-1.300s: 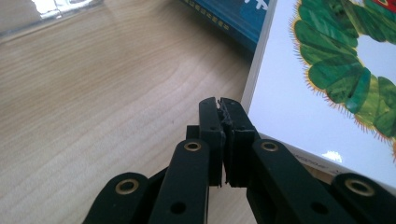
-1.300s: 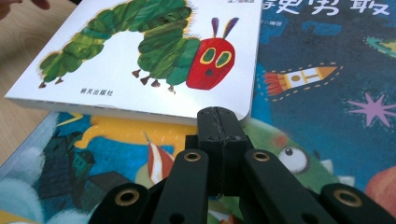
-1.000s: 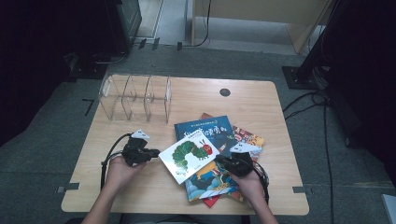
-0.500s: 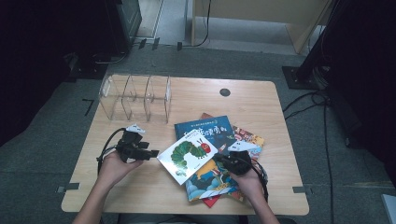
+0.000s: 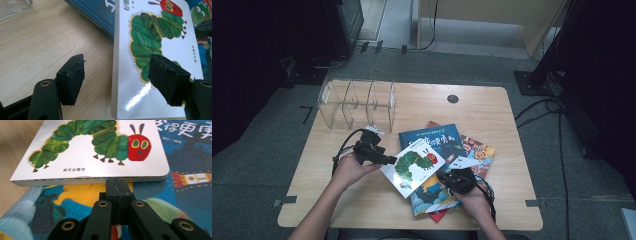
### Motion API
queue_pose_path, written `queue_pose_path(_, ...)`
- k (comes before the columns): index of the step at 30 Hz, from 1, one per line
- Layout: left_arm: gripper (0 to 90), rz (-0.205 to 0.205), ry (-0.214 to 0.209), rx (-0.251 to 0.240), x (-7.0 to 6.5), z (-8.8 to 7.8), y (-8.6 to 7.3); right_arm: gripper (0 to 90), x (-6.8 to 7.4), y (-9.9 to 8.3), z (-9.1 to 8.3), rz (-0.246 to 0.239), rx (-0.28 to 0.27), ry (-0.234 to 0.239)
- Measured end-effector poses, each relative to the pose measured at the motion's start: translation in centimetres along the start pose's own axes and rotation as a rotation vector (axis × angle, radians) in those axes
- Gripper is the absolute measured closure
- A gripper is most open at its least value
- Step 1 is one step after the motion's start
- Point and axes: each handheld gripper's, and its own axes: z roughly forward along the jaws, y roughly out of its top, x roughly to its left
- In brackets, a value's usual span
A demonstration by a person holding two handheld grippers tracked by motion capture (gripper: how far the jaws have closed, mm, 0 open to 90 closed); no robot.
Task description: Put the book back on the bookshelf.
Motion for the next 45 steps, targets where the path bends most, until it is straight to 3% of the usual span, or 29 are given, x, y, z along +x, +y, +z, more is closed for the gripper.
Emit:
queue_pose_path(7,28.8,0.005,-0.024,0.046,0.0,1.6,0.5,90.0,0.3,0.4,0.7,-0.002,-0.007,0.000)
queue_pose_path(13,27.4,-0.027,-0.086,0.055,0.3,2.3,0.6,90.0,0.5,0.9,1.4,-0.001,-0.011,0.011)
queue_pose_path(16,29.1,-0.035,-0.136,0.077,0.3,2.6,0.7,90.0,0.9,1.2,1.9,-0.009,-0.014,0.017)
queue_pose_path(21,27.5,-0.055,-0.102,0.101,0.1,2.5,0.8,90.0,1.4,1.5,2.5,-0.016,-0.011,0.017)
queue_pose_path(24,28.2,-0.054,-0.068,0.110,-0.3,2.1,0.8,90.0,1.6,1.7,2.8,-0.012,-0.011,0.024)
queue_pose_path(26,34.6,-0.072,-0.052,0.055,0.0,1.0,0.6,90.0,1.8,1.8,3.0,-0.011,-0.012,0.027)
queue_pose_path(29,47.0,-0.099,-0.076,-0.015,0.3,-0.4,0.6,90.0,2.0,1.9,3.1,-0.027,-0.011,0.021)
queue_pose_path(30,48.0,-0.111,-0.091,-0.012,0.3,-0.7,0.7,90.0,2.0,1.9,3.1,-0.027,-0.011,0.022)
queue_pose_path(34,50.6,-0.108,-0.066,0.037,0.1,-1.0,1.0,90.0,2.1,1.9,3.2,-0.032,-0.013,0.019)
queue_pose_path(39,58.6,-0.128,-0.087,0.052,0.0,-2.0,1.6,90.0,2.2,1.9,3.2,-0.032,-0.014,0.018)
queue_pose_path(43,63.7,-0.112,-0.101,0.079,-1.2,-3.4,2.9,90.0,2.1,1.9,3.1,-0.037,-0.015,0.015)
queue_pose_path(44,64.1,-0.109,-0.123,0.092,-1.5,-3.5,3.1,90.0,2.1,1.9,3.2,-0.040,-0.015,0.014)
queue_pose_path(45,65.2,-0.108,-0.170,0.096,-1.9,-3.5,3.4,90.0,2.1,1.9,3.2,-0.043,-0.016,0.012)
